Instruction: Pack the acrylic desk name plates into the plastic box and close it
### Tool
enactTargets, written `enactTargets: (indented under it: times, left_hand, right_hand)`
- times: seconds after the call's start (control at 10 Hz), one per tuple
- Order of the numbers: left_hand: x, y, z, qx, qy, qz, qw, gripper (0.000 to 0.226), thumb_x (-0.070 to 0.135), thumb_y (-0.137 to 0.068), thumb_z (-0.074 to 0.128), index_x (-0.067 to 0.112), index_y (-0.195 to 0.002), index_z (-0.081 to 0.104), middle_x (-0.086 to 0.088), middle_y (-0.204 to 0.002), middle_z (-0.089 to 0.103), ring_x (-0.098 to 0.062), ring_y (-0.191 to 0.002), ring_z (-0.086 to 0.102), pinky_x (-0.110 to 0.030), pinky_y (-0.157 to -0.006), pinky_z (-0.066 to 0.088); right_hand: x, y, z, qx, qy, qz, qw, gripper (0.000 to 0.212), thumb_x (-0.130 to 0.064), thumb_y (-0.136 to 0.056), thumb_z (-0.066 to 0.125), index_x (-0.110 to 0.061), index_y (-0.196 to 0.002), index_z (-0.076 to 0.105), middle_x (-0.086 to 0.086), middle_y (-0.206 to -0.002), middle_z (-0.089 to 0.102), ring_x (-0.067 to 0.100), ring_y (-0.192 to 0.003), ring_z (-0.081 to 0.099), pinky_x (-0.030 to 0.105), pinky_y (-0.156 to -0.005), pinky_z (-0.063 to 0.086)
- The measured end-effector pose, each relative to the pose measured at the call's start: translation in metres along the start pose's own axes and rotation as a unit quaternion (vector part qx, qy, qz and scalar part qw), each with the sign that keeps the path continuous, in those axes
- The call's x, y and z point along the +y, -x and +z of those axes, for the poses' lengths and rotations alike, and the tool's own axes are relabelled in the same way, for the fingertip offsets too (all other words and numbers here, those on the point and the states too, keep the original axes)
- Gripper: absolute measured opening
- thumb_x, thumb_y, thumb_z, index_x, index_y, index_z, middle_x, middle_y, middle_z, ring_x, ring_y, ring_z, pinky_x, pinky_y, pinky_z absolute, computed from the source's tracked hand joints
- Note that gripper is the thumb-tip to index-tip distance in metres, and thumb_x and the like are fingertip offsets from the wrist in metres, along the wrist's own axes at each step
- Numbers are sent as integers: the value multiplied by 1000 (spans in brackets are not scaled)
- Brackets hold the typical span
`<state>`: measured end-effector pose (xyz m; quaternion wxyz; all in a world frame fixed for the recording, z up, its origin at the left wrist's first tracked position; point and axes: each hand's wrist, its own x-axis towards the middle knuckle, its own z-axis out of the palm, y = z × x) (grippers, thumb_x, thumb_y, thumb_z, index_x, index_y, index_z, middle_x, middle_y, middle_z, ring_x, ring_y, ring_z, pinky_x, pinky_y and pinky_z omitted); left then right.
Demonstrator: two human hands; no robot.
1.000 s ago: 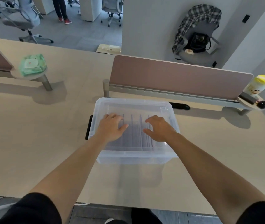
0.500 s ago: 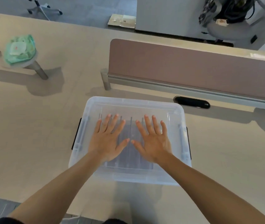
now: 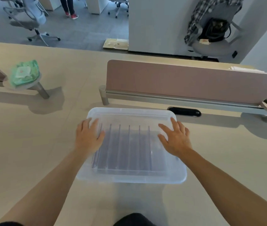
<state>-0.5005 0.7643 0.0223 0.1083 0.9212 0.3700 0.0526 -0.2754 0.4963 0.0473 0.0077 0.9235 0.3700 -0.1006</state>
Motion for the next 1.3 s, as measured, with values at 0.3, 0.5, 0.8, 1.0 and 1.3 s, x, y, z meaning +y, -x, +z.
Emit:
enactTargets:
  times: [0.3, 0.5, 0.8, 1.0, 1.3]
  left_hand:
    - [-22, -4, -12, -95, 282, -288, 910, 55, 61, -88, 50, 17, -121, 53, 1, -94, 64, -21, -79, 62, -38, -70, 53]
    - [-30, -11, -25, -74, 262, -274, 922, 61, 57, -79, 62, 22, -128, 53, 4, -107, 64, -22, -90, 62, -38, -81, 51]
    - [5, -24, -34, -160, 254, -311, 902, 116, 79, -49, 74, 4, -131, 41, -12, -118, 59, -30, -103, 62, -42, -82, 53]
    - [21, -25, -29, -148, 139, -328, 923, 145, 89, -35, 69, 1, -141, 23, -20, -134, 44, -38, -121, 48, -50, -95, 46]
    - [38, -16, -28, -121, 64, -284, 949, 120, 82, -68, 55, 13, -152, 4, -24, -144, 30, -41, -131, 34, -51, -104, 35]
  right_hand:
    - [31, 1, 15, -109, -538, 307, 778, 66, -62, -88, 59, -3, -117, 62, 15, -108, 69, 33, -89, 67, 44, -79, 56]
    - [35, -9, -1, -78, -448, 272, 848, 49, -49, -86, 68, -2, -100, 62, 17, -99, 69, 32, -84, 67, 40, -74, 53]
    - [8, -22, -22, -151, -427, 283, 845, 114, -79, -58, 73, -7, -140, 41, 10, -131, 54, 33, -112, 59, 42, -88, 51]
    - [-15, -26, -14, -104, -282, 315, 900, 124, -76, -51, 79, -4, -142, 35, 5, -113, 49, 26, -100, 57, 39, -78, 52]
    - [-19, -24, -34, -127, -229, 231, 937, 103, -77, -80, 53, -2, -148, 36, 16, -152, 35, 36, -135, 41, 44, -109, 40]
